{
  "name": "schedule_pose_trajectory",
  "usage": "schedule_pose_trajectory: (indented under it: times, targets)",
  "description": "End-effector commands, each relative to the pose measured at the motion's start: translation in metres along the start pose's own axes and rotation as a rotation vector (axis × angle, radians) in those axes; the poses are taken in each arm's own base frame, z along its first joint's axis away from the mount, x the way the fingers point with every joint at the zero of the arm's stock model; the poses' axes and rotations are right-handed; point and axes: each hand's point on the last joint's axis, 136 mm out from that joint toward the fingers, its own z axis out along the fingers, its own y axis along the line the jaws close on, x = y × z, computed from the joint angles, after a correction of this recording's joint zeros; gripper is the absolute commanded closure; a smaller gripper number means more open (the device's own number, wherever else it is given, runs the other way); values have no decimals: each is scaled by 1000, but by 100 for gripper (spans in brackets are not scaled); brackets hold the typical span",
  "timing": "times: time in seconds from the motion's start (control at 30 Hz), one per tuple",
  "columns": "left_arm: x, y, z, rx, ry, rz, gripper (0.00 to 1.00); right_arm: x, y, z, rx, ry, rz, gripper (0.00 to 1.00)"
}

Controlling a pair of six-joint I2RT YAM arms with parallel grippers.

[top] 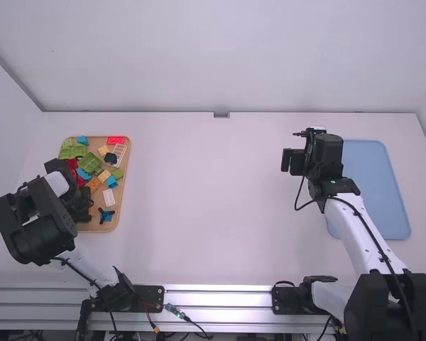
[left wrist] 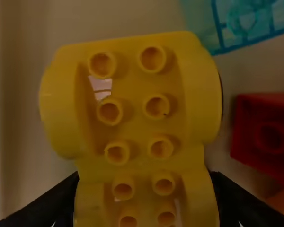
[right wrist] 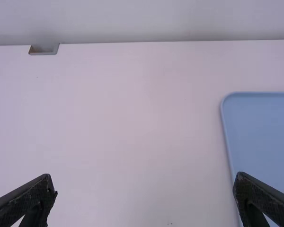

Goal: Assemble lego blocks to make yellow taxi

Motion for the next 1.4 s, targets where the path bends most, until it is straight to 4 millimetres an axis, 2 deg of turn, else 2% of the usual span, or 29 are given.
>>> schedule_pose_trajectory:
  times: [0.0,0.03,0.13,0.2,0.37,0.4,0.43,0.67,0.7,0.73,0.8,0.87,0.9,1.03,1.13,1.17,1.2,1.27,1.37]
  targets:
    - [4,4,-2,7,8,-30,33,-7,1,-2,1,-15,-2,1]
    - [5,5,-1,6,8,-34,34,-7,1,-2,-2,-15,-2,1]
    - [6,8,6,17,3,-35,46,-7,1,-2,-1,-15,-2,1]
    - [7,10,8,19,3,-30,50,-7,1,-2,-1,-15,-2,1]
    - [6,3,3,38,7,54,62,-8,1,-2,-1,-16,-2,1]
    - [4,-1,-1,40,2,79,77,-8,1,-2,-2,-16,-2,1]
    - [2,-2,-5,33,-3,86,98,-8,1,-2,-2,-16,-2,1]
    - [-14,-18,-42,30,-31,95,98,-7,1,-2,-2,-15,-1,1]
    - [-14,-28,-54,74,-27,147,98,-8,1,-2,-2,-16,-1,1]
    - [-14,-31,-56,86,-24,163,98,-7,1,-2,-2,-15,-1,1]
    - [-3,-48,-74,186,0,298,98,-8,1,-2,-2,-16,-1,1]
    - [5,-55,-88,232,-29,388,98,-8,1,-2,-2,-17,-1,1]
    - [6,-55,-89,234,-32,394,98,-8,1,-2,-2,-17,-1,1]
    - [44,-60,-117,324,-126,575,98,-9,1,-2,-2,-20,7,1]
    - [95,-70,-146,493,-175,839,98,-8,1,-2,-1,-19,7,1]
    - [126,-69,-163,587,-188,1012,98,-8,1,-2,-2,-18,7,1]
    - [130,-68,-164,597,-189,1031,98,-8,1,-2,-2,-18,7,1]
    - [174,-58,-182,703,-200,1257,98,-8,1,-2,-2,-19,6,1]
    - [225,-35,-190,806,-172,1530,98,-8,1,-2,-2,-19,7,1]
